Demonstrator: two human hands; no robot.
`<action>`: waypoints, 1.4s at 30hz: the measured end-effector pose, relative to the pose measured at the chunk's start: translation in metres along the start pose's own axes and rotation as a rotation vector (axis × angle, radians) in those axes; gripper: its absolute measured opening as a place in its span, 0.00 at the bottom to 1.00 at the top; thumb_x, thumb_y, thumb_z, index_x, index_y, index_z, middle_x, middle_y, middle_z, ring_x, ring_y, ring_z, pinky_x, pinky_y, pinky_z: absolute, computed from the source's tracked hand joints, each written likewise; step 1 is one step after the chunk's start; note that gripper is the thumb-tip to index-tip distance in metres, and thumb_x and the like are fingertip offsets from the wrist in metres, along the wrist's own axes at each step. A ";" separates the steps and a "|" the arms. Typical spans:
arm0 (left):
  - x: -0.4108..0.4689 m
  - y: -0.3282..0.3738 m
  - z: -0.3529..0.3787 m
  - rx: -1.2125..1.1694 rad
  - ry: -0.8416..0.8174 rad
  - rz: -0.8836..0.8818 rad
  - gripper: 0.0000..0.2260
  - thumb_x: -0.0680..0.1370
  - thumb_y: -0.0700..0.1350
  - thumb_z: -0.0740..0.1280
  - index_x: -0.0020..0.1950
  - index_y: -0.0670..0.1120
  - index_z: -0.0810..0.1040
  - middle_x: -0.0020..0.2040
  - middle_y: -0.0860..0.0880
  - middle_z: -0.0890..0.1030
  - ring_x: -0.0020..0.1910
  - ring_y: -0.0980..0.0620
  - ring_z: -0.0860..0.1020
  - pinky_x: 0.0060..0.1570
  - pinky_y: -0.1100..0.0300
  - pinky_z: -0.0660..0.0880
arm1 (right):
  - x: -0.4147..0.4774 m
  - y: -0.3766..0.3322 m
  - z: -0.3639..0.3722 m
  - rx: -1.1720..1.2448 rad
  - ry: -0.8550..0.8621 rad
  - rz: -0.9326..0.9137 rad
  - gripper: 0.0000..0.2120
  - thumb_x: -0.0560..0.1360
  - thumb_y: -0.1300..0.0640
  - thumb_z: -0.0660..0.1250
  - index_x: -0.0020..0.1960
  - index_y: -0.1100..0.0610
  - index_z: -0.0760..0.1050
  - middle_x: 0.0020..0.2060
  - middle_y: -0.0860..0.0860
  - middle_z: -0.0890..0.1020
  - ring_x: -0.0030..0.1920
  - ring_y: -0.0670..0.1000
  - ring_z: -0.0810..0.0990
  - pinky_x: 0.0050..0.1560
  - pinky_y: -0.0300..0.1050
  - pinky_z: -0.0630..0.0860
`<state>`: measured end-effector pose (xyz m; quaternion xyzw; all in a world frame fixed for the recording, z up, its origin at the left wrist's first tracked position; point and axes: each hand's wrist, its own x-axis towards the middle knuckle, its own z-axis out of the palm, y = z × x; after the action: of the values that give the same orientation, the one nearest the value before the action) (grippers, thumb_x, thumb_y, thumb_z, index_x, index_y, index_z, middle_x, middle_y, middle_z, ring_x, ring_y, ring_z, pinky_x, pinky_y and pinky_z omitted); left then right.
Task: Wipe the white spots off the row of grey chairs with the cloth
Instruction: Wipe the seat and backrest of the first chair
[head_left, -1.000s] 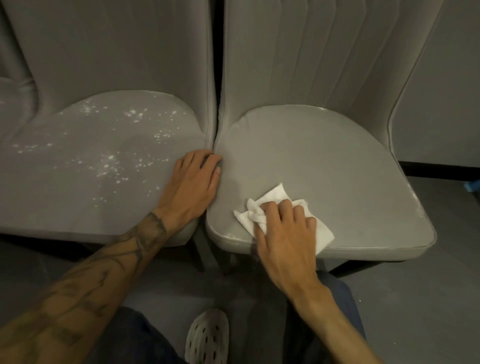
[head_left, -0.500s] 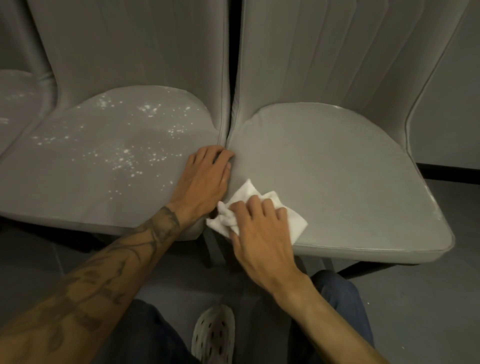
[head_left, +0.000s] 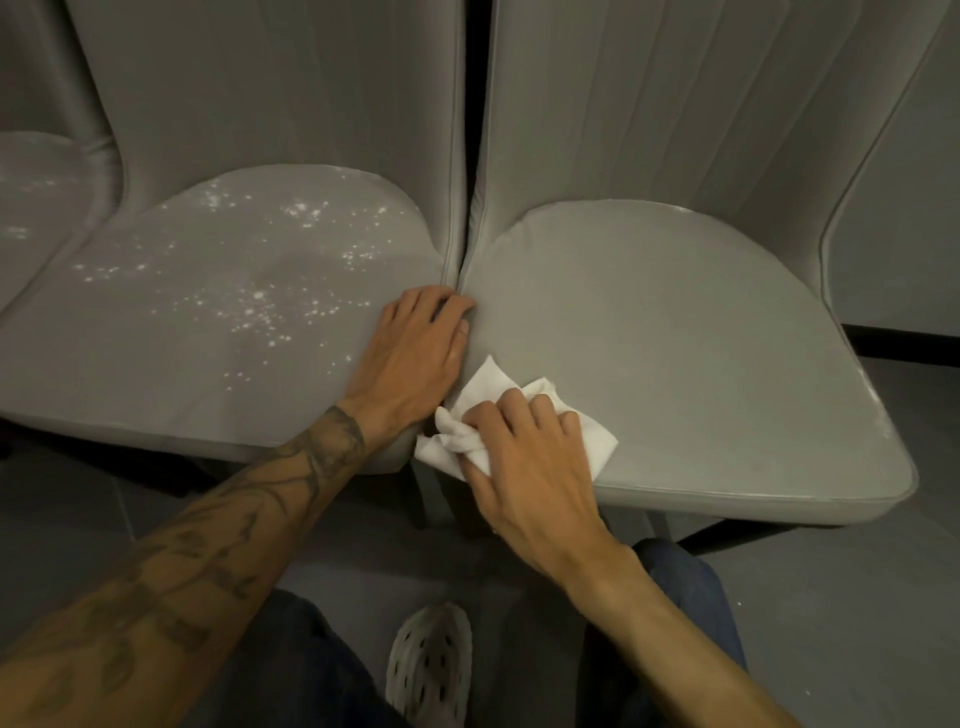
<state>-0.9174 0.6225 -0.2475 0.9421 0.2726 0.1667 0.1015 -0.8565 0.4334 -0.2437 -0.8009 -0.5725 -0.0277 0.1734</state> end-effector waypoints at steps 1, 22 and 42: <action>0.000 0.000 -0.001 -0.001 0.003 -0.002 0.15 0.87 0.45 0.57 0.71 0.45 0.75 0.68 0.44 0.76 0.67 0.44 0.72 0.68 0.49 0.67 | -0.003 0.003 -0.001 0.001 0.002 -0.001 0.11 0.80 0.42 0.58 0.56 0.46 0.70 0.51 0.46 0.73 0.47 0.50 0.68 0.47 0.49 0.67; 0.002 0.002 -0.001 0.027 -0.019 0.001 0.15 0.87 0.46 0.58 0.72 0.46 0.74 0.69 0.44 0.75 0.68 0.44 0.72 0.67 0.48 0.67 | -0.028 0.023 -0.019 -0.039 -0.038 0.009 0.10 0.79 0.43 0.59 0.55 0.45 0.73 0.50 0.46 0.73 0.47 0.52 0.70 0.44 0.50 0.64; 0.032 0.039 0.011 0.115 0.026 -0.003 0.17 0.83 0.53 0.56 0.62 0.45 0.78 0.64 0.41 0.78 0.62 0.38 0.75 0.63 0.43 0.69 | 0.001 0.186 -0.063 -0.139 0.020 0.525 0.15 0.82 0.42 0.56 0.60 0.50 0.72 0.57 0.53 0.75 0.57 0.60 0.72 0.56 0.58 0.68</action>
<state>-0.8694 0.6065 -0.2384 0.9438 0.2844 0.1628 0.0440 -0.6737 0.3617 -0.2302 -0.9316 -0.3402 -0.0288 0.1246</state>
